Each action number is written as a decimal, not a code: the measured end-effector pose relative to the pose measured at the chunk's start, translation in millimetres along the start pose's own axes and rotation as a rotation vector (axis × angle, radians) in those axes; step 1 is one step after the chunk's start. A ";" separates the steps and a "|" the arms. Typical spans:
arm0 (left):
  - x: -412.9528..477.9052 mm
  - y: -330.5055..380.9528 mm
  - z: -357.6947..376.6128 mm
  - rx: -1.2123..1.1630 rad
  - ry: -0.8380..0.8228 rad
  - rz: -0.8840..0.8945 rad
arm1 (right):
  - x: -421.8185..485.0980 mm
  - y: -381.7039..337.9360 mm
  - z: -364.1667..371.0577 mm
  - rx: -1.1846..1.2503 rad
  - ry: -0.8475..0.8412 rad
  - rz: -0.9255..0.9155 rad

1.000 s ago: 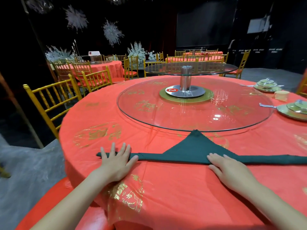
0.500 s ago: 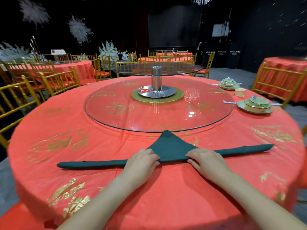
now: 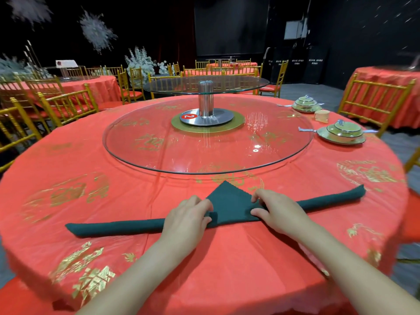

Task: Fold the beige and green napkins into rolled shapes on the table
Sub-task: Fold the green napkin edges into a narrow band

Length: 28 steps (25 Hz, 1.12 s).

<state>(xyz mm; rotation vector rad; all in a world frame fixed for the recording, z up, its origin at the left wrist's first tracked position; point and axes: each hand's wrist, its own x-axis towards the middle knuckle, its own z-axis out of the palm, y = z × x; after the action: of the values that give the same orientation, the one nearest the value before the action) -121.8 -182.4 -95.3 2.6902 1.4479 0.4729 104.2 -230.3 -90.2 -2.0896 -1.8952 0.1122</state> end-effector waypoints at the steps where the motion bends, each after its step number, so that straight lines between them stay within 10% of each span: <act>1: 0.2 0.3 0.6 0.047 0.005 0.019 | -0.7 2.3 2.2 -0.021 0.016 -0.002; 9: -22.7 13.5 18.0 0.247 -0.084 0.126 | -27.9 -49.7 33.5 -0.079 -0.029 -0.248; 28: -13.0 -23.8 23.0 0.315 0.181 0.301 | -37.4 49.3 2.1 -0.247 -0.093 0.221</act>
<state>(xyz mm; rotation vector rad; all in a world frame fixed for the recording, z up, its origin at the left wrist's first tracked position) -141.0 -177.5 -124.8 3.2170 1.2494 0.5595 146.4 -270.1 -111.9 -2.4968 -1.8020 0.0258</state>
